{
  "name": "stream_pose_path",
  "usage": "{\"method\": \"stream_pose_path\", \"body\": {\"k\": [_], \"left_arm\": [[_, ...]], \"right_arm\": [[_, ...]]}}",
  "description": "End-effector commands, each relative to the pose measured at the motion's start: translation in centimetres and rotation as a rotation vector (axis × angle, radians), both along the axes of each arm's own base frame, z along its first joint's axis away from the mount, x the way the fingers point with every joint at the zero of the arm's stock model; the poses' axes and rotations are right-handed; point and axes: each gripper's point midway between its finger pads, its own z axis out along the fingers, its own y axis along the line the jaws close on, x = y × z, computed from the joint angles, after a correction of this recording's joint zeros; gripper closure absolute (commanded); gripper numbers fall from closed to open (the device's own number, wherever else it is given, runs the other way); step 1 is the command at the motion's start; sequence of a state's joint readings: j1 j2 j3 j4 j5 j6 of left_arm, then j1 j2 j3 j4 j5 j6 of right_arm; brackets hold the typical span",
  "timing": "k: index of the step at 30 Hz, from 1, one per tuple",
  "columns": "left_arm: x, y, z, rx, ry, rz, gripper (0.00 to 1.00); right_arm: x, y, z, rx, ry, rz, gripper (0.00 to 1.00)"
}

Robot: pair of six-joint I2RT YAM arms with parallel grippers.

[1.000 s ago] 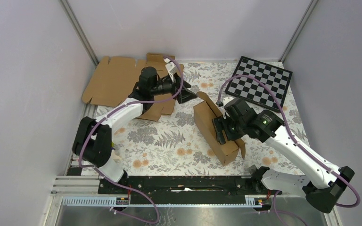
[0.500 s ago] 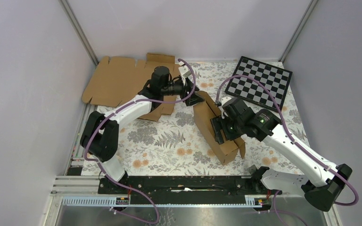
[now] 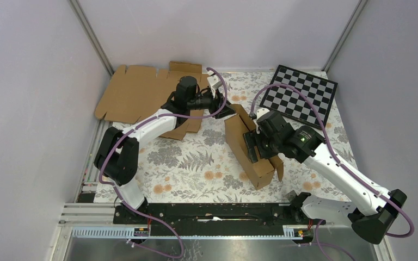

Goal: Fold the paper box

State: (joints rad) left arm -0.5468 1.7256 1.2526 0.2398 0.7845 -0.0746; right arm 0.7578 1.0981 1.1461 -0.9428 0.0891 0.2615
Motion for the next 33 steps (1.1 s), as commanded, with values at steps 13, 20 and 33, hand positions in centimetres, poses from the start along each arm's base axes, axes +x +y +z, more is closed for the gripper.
{"method": "stream_pose_path", "body": {"k": [13,20,33], "left_arm": [[-0.6,-0.9,3.9,0.009,-0.167,0.043,0.98],[-1.7,-0.9,3.3,0.023,-0.160,0.059,1.00],[-3.2,-1.3,1.0,-0.004,-0.090,0.111,1.00]], "right_arm": [[1.4,-0.5,0.8,-0.016,-0.080,-0.048,0.23],[1.9,-1.3,0.6,-0.050,-0.098,-0.087,0.31],[2.3,-2.9,-0.4,-0.090,-0.082,-0.140,0.56]]}}
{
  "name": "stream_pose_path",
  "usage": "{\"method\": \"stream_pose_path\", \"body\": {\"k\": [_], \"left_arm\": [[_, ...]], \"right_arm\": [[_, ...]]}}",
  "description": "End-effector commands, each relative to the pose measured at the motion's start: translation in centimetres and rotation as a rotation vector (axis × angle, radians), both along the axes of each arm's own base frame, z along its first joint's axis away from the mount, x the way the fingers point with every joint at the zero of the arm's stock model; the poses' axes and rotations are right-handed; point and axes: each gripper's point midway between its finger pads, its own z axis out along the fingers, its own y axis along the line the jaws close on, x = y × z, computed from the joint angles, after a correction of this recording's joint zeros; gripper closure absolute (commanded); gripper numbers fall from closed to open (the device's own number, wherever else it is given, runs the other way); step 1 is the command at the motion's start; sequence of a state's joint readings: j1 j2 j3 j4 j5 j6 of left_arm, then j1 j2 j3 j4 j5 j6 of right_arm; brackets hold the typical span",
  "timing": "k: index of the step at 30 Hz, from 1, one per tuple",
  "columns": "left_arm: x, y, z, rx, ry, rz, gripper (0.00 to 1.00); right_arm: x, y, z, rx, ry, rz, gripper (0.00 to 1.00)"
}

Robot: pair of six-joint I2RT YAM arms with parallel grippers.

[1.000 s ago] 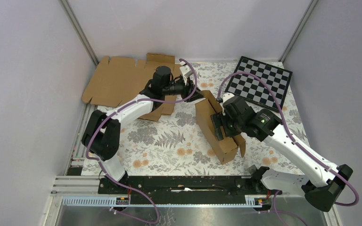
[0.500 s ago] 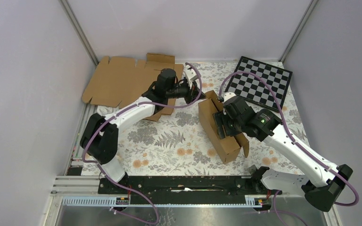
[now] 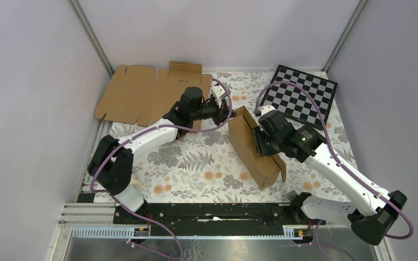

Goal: Fold the paper box

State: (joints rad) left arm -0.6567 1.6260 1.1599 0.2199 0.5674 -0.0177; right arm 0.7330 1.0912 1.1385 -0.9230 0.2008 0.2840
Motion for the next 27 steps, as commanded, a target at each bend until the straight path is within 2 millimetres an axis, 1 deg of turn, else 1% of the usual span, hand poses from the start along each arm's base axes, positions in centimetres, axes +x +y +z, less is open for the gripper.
{"method": "stream_pose_path", "body": {"k": [1,9,14,17,18,19,22,23,24,25,26,27], "left_arm": [[-0.8,-0.4,1.2,-0.074,-0.016,0.020,1.00],[-1.0,-0.4,-1.9,-0.048,0.009,0.063,1.00],[-1.1,0.2,-3.5,-0.016,0.015,0.092,1.00],[-1.0,0.6,-4.1,0.003,0.011,0.106,1.00],[-1.0,0.7,-4.2,0.009,0.011,0.109,1.00],[-1.0,0.8,-4.3,0.012,0.010,0.111,1.00],[-1.0,0.9,-4.6,0.018,0.020,0.120,1.00],[-1.0,0.9,-4.6,0.017,0.023,0.124,1.00],[-1.0,1.0,-4.6,0.018,0.027,0.126,1.00],[-1.0,1.0,-4.6,0.018,0.028,0.131,1.00],[-0.9,1.1,-4.6,0.020,0.028,0.138,1.00],[-0.9,1.1,-4.6,0.021,0.027,0.140,1.00]], "right_arm": [[0.5,-1.3,-0.7,-0.048,-0.005,-0.036,0.58],[0.2,-1.7,-0.8,-0.046,0.012,-0.039,0.57],[0.1,-1.5,-0.1,-0.029,0.004,-0.030,0.46],[0.1,-1.4,0.6,-0.025,0.009,-0.024,0.42],[0.0,-1.4,0.7,-0.025,0.015,-0.021,0.40],[-0.1,-1.3,1.1,-0.022,0.017,-0.019,0.34],[-0.7,-1.1,1.9,0.001,0.041,-0.015,0.24],[-1.0,-1.1,2.2,0.008,0.054,-0.017,0.20],[-1.2,-1.1,2.4,0.012,0.065,-0.024,0.14],[-1.6,-1.4,2.6,0.006,0.077,-0.046,0.05],[-1.7,-1.7,3.0,0.011,0.080,-0.085,0.01],[-1.8,-2.0,3.3,0.017,0.080,-0.116,0.01]]}}
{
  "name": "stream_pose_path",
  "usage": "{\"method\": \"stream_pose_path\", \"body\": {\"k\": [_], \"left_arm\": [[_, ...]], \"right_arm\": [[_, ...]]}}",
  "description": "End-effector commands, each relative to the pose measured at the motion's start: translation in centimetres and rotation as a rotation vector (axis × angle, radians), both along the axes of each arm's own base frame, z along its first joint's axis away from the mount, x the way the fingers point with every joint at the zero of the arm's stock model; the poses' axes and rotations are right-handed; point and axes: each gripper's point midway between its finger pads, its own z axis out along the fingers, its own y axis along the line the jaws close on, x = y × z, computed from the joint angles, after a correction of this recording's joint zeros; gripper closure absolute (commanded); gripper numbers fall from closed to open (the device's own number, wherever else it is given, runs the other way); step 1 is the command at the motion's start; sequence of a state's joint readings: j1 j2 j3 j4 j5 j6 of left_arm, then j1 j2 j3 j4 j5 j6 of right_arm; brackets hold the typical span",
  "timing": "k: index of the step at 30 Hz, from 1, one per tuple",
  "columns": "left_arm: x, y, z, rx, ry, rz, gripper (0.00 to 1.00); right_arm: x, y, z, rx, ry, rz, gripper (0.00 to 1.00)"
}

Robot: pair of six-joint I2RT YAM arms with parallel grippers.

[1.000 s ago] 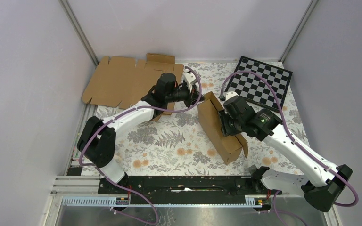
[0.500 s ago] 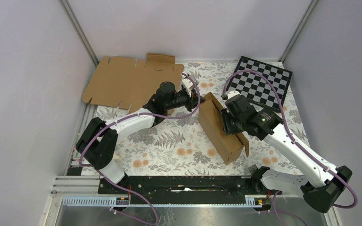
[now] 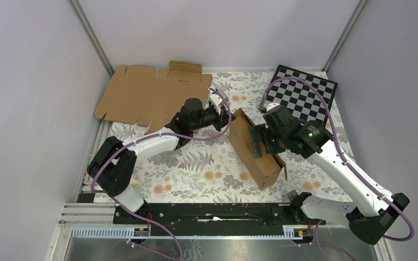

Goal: Fold the paper box

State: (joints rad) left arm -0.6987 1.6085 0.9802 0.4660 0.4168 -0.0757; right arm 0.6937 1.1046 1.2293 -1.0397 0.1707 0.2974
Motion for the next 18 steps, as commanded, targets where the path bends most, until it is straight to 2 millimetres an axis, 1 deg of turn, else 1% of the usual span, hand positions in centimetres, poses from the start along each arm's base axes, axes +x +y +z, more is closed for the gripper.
{"method": "stream_pose_path", "body": {"k": [1,3,5,9,12,14,18], "left_arm": [[-0.9,0.9,-2.2,0.069,0.063,0.027,1.00],[-0.8,1.0,-2.1,0.073,0.061,0.040,1.00],[-0.7,1.1,-1.9,0.078,0.059,0.057,1.00],[-0.7,1.6,-1.9,0.097,0.082,0.103,1.00],[-0.8,2.4,-1.9,0.107,0.114,0.146,1.00],[-0.9,3.3,-1.8,0.108,0.128,0.186,1.00],[-1.0,5.0,-1.7,0.135,0.158,0.271,1.00]], "right_arm": [[-1.3,-1.1,2.0,0.025,0.029,-0.112,0.00],[-1.9,-1.6,2.3,0.051,0.028,-0.156,0.00],[-2.6,-2.1,2.2,0.074,0.031,-0.206,0.00],[-4.3,-3.4,1.1,0.067,0.074,-0.280,0.00],[-5.0,-4.0,0.5,0.053,0.098,-0.311,0.00],[-5.4,-3.8,0.2,0.067,0.114,-0.311,0.00],[-5.8,-2.8,-0.6,0.110,0.153,-0.291,0.02]]}}
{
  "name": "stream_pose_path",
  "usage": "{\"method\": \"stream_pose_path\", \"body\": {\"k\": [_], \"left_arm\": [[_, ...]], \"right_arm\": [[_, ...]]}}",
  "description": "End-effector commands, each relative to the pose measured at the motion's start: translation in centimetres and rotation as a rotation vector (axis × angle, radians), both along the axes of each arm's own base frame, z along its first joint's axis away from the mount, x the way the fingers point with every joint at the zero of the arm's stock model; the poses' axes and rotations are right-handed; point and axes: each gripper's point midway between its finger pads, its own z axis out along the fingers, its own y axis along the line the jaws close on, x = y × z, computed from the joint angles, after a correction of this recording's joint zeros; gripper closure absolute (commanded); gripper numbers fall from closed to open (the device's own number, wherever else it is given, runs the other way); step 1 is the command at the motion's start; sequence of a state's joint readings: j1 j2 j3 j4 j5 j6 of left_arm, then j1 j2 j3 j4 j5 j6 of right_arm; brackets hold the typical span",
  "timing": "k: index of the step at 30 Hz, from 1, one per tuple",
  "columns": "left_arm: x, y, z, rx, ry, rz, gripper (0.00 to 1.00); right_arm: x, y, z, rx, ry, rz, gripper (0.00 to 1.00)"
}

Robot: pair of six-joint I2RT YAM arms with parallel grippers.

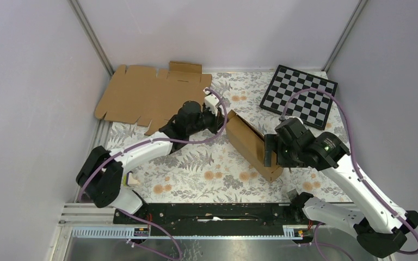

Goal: Fold the paper box

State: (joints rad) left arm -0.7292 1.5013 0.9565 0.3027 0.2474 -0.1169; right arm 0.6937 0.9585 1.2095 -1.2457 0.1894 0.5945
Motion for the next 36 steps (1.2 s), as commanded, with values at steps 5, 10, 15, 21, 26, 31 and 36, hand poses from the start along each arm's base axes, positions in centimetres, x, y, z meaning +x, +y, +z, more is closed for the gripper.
{"method": "stream_pose_path", "body": {"k": [5,10,15,21,26,31,36], "left_arm": [[-0.7,4.7,-1.3,0.097,0.100,0.199,1.00],[-1.0,5.9,-0.9,0.091,0.100,0.244,1.00],[-1.1,6.3,-0.9,0.091,0.105,0.256,1.00],[-0.9,5.8,-0.1,0.081,0.090,0.244,1.00],[-0.5,5.0,0.1,0.076,0.091,0.226,1.00],[-0.1,4.1,0.3,0.072,0.095,0.214,1.00],[0.0,3.0,1.3,0.067,0.076,0.201,1.00]], "right_arm": [[0.4,1.8,-1.2,0.074,0.030,-0.031,0.07],[1.5,2.6,-0.9,0.085,0.017,-0.034,0.18],[2.1,2.4,-0.6,0.063,-0.004,-0.046,0.24],[3.3,-0.1,1.5,-0.077,-0.067,-0.032,0.14],[3.5,-2.7,1.4,-0.231,-0.073,-0.040,0.13],[3.1,-2.9,1.9,-0.221,-0.072,-0.047,0.52],[2.5,-3.3,2.3,-0.222,-0.054,-0.052,0.56]]}}
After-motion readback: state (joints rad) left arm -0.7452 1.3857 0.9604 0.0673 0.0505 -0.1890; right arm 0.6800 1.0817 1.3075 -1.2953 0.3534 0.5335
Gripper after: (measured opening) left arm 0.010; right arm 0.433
